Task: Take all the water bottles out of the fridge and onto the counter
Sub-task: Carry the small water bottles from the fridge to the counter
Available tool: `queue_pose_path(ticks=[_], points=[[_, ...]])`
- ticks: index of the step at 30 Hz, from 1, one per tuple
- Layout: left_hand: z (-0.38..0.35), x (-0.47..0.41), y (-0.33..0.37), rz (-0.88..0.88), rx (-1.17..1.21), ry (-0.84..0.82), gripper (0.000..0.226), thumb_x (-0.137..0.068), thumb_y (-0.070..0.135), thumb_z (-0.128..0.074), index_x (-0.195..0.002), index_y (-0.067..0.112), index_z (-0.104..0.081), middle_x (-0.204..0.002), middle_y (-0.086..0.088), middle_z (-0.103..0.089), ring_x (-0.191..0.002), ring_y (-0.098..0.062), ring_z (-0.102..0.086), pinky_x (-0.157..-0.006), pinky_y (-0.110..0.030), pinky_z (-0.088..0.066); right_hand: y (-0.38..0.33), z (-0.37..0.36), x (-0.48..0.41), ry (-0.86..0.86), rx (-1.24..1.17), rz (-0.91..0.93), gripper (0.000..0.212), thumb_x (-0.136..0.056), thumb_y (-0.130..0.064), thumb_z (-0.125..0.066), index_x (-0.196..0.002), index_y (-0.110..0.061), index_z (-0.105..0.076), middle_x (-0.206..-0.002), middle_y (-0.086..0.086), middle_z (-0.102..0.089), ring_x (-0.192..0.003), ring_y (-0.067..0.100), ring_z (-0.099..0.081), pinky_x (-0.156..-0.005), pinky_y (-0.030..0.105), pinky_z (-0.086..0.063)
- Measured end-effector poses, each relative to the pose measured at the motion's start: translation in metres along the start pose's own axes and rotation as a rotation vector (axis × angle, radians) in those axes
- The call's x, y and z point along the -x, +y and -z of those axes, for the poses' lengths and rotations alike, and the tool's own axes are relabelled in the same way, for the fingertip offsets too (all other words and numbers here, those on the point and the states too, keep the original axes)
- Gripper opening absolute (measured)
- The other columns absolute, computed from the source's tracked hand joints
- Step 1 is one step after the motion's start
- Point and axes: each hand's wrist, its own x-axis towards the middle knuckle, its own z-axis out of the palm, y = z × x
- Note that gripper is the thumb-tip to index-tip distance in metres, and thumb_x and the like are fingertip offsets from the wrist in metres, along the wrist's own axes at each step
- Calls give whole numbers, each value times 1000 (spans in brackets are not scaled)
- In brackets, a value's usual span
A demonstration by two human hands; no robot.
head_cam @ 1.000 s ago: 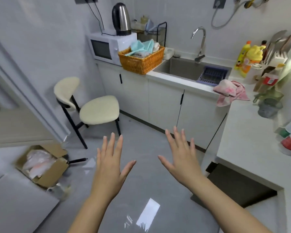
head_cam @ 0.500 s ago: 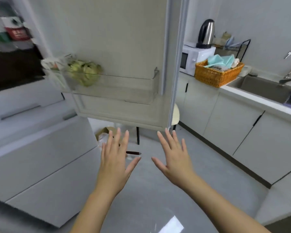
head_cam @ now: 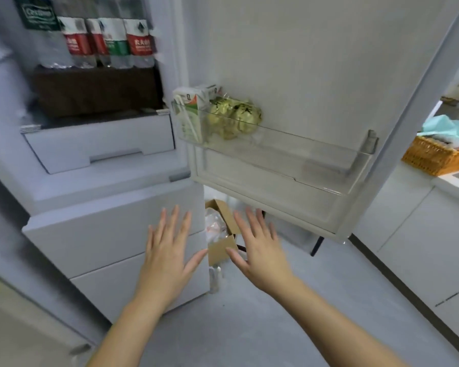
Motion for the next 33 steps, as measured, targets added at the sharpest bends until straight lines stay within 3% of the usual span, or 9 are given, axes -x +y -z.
queue_pose_path(ticks=[6,9,16,22,27,33], points=[[8,-46,-57,134,-55,54,86,-85,76,-12,-152,27,9,-162,2,13,-146,-16,24,-121,-41,4,-28,-25,-95,-37,-13,167,75,-98,-58,-31,-155,-33,11,-164,-2,17,-150,21,20,-120,42,7],[16,-72,-82,180,-59,92,84,-88,65,-30,-156,22,-3,-164,-1,2,-148,-17,18,-121,-43,3,-44,-31,-140,-39,-19,233,74,-98,-59,-28,-154,-33,12,-164,-2,18,-149,21,21,-120,44,5],[39,-118,-140,236,-65,198,84,-87,64,-28,-156,20,-11,-164,-3,-3,-148,-18,14,-119,-42,2,-86,-39,-218,-10,-10,330,74,-99,-55,-35,-155,-33,8,-165,-1,14,-151,23,16,-121,44,2],[63,-160,-217,242,-102,229,84,-86,67,-22,-156,23,-6,-164,0,1,-148,-16,17,-120,-42,2,-133,-54,-284,-29,-12,327,72,-100,-54,-32,-154,-36,13,-164,-3,19,-149,20,21,-122,45,4],[89,-212,-282,179,-99,239,82,-87,64,-27,-156,21,-13,-164,-3,-6,-150,-22,9,-120,-47,-5,-178,-60,-347,32,2,276,70,-101,-54,-30,-155,-34,10,-164,-2,18,-150,21,19,-120,43,5],[119,-291,-325,67,-129,321,75,-93,58,-38,-155,19,-22,-162,-7,-16,-151,-26,-1,-119,-50,-7,-215,-36,-433,184,20,181,73,-100,-40,-42,-156,-31,3,-166,2,7,-152,26,10,-122,50,-7]])
